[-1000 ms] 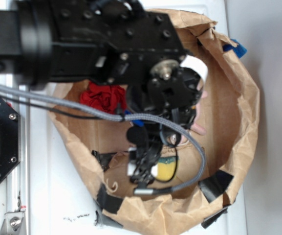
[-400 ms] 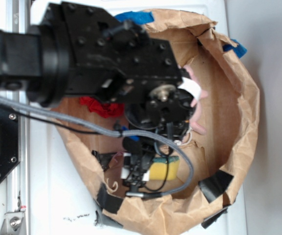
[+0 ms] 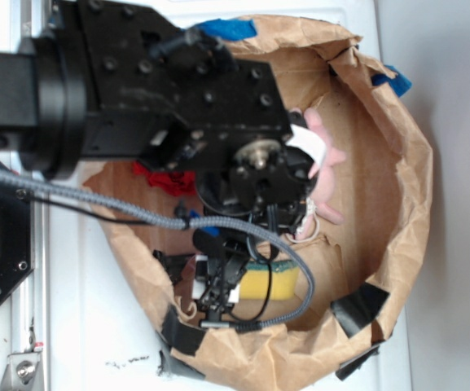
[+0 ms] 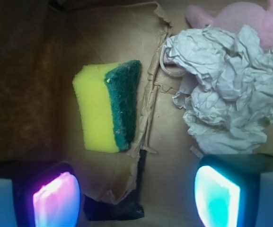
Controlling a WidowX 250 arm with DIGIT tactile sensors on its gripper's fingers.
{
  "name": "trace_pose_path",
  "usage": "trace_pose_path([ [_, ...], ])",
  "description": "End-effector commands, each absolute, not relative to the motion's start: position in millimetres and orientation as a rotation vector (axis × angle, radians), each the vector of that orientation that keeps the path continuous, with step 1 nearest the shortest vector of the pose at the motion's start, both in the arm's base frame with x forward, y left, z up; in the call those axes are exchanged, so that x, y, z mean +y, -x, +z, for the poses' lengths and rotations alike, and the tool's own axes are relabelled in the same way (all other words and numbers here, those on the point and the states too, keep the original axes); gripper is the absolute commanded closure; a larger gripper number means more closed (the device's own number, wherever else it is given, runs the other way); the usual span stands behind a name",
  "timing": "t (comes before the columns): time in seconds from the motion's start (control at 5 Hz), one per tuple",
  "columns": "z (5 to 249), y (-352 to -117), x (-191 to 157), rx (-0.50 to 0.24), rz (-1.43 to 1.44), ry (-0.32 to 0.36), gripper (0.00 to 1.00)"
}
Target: Grab the green sponge.
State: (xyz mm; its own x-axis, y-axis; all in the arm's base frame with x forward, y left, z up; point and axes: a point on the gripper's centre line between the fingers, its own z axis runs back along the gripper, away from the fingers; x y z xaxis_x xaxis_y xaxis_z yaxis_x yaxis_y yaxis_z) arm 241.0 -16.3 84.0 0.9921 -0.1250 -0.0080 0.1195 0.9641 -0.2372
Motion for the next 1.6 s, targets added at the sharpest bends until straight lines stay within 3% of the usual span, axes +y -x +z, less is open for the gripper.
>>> trace_pose_path([
  [0.0, 85.9, -250.3, -39.8, 0.041, -0.193, 0.260, 0.00],
  [0.6, 65.4, -261.6, -50.1, -0.102, -0.277, 0.173, 0.00],
  [1.2, 53.1, -274.9, -53.2, -0.110, -0.261, 0.193, 0.00],
  [1.4, 50.9, -282.1, -56.5, -0.146, -0.257, 0.191, 0.00],
])
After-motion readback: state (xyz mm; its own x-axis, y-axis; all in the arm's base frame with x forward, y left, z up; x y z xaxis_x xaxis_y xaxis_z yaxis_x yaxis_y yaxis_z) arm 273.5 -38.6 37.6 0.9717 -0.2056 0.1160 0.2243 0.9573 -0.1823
